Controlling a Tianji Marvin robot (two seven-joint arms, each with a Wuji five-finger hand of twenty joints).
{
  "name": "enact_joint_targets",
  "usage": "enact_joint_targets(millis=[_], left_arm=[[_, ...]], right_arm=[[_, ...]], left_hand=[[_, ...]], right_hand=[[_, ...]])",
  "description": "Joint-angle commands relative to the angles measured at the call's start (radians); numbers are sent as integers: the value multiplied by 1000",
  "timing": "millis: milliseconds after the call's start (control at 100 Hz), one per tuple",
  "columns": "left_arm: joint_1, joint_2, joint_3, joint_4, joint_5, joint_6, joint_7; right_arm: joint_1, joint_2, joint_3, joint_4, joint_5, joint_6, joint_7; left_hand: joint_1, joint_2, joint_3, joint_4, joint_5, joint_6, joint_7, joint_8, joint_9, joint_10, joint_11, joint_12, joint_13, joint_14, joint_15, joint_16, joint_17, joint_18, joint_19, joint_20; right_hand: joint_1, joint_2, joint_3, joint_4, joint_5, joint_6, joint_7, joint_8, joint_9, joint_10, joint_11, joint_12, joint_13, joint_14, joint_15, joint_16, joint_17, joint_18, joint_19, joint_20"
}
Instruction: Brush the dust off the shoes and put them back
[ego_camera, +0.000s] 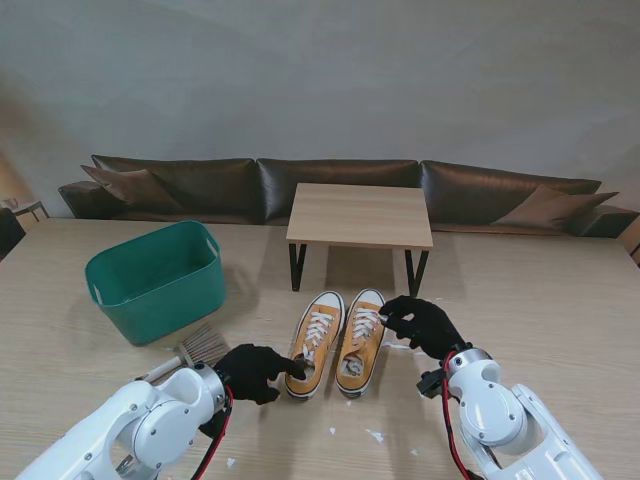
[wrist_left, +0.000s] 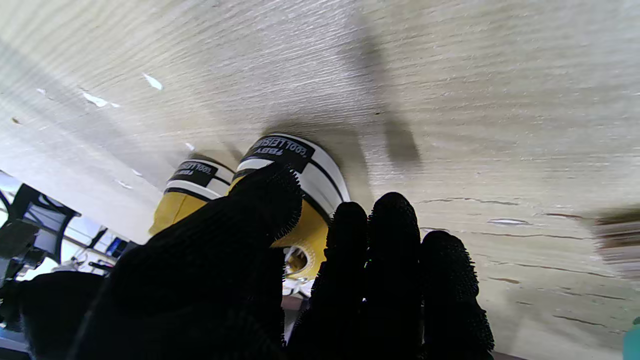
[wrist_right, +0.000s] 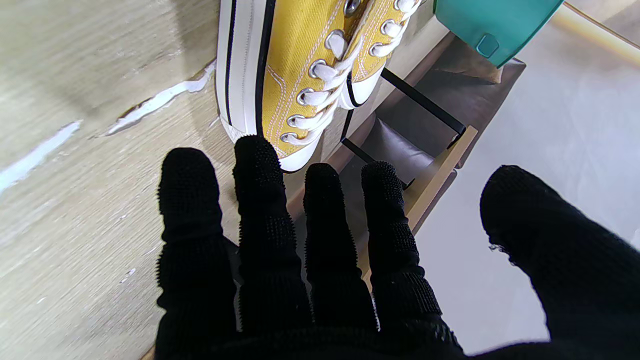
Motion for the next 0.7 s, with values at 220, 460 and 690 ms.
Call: enact_joint_targets(millis=[220,460,690], left_arm=[[-22,-13,48,75,-6,31,25],[-30,-16,57,93,9,31,53],[-31,-19,61,108,21,27,80]], right_arm=[[3,-5,-7,7,2,-2,15],[6,-5,-11,12,2,-1,14],[10,-5,-14,18,3,-3,14]], left_hand=[[178,-68,-72,-14,115,-6,123,108,94,0,-64,132,41,1,42,49,48,-19,77,25],[220,-78,-42,-15,231,1,363,275,171,-21,-39,143,128,-2,57,29,134,-18,118,-9],[189,-60,-46,-17,308,27,574,209,255,-24,-36,71,210,-8,37,-41,217,20,157,-114]], right_hand=[[-30,29,11,22,10,-4,-2,-22,23,13,0,-11,38,7,13,7,-264,22,7,8],[-30,30,10,22,10,-3,-2,-22,22,13,0,-11,37,7,12,6,-265,21,7,8],[-30,29,11,23,11,-4,-2,-23,22,13,0,-11,37,7,12,6,-263,21,7,9]])
